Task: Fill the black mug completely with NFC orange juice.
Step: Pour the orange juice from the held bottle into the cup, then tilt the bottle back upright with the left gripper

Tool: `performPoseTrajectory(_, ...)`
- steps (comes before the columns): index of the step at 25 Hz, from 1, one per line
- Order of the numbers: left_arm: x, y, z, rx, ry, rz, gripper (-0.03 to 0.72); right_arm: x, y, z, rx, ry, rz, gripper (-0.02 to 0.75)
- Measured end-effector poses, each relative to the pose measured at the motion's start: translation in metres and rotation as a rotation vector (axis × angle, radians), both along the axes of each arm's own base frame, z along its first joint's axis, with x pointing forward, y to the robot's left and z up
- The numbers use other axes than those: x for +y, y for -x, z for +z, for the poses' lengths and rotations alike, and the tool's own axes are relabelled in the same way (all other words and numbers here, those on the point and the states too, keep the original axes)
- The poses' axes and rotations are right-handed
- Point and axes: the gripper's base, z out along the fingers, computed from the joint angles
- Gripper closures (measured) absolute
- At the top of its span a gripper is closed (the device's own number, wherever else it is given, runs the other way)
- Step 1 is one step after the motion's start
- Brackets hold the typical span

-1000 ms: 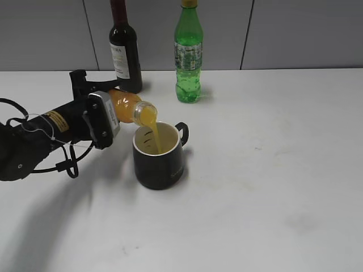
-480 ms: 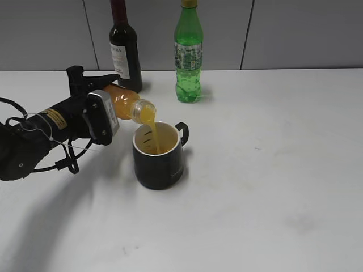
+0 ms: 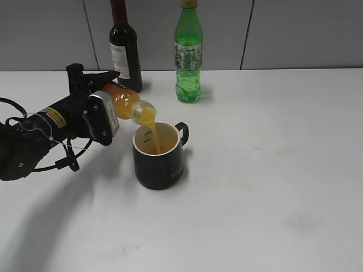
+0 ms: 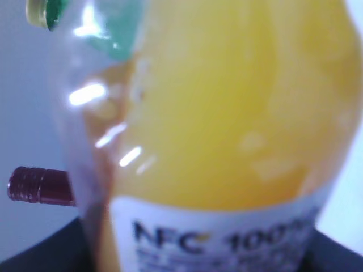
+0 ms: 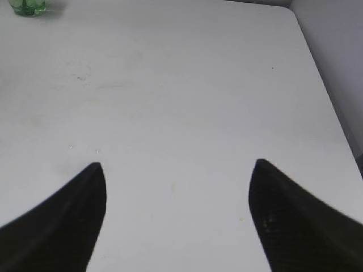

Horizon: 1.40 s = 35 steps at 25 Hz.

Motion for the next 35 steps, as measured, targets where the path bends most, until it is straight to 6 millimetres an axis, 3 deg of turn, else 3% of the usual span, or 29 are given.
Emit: performPoseTrajectory(35, 0.0002, -0.0053, 0.0051, -0.125, -0.167, 0.009, 0.221, 0.0000, 0.0000, 0.0000, 0.000, 0.000, 0.000, 0.144)
